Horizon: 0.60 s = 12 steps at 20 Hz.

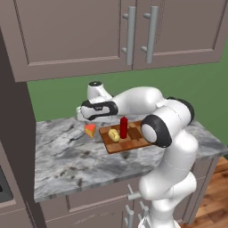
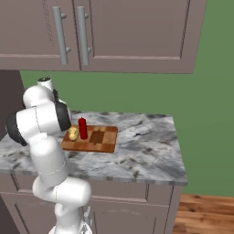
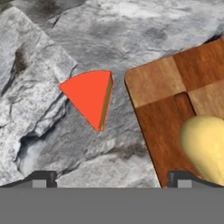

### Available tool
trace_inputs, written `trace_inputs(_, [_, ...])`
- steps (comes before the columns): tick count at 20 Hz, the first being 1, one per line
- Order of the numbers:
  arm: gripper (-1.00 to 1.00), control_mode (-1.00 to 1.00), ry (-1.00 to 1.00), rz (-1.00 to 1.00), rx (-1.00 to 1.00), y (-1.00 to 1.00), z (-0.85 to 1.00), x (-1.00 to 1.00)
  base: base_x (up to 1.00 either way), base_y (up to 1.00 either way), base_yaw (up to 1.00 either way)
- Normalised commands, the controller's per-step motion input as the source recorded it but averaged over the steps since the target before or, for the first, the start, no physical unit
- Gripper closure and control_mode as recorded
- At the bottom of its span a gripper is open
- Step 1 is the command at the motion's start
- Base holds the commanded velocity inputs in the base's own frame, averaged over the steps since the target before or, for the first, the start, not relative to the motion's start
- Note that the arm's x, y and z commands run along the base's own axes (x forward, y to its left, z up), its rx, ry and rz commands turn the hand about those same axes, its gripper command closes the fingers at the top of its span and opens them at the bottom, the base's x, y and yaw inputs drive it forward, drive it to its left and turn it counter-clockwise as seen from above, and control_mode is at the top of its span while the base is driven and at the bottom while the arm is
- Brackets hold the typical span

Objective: Retrieve the reheated potato from the microwave, then place the potato, cheese, and condiment on the cutting board.

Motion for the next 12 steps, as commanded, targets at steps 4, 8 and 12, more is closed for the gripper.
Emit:
trace_inputs(4, [-1.00,-1.00,-0.01,0.00,-0.01,0.13,-0.23,0.33,0.00,0.00,0.00])
trace_inputs(8, [-1.00,-1.00,-0.03,0.00,-0.01,0.11,-0.18,0.34,0.00,0.00,0.00])
trace_inputs(12, [-1.00,-1.00,-0.02,0.00,0.00,0.08,-0.12,0.31,0.00,0.00,0.00])
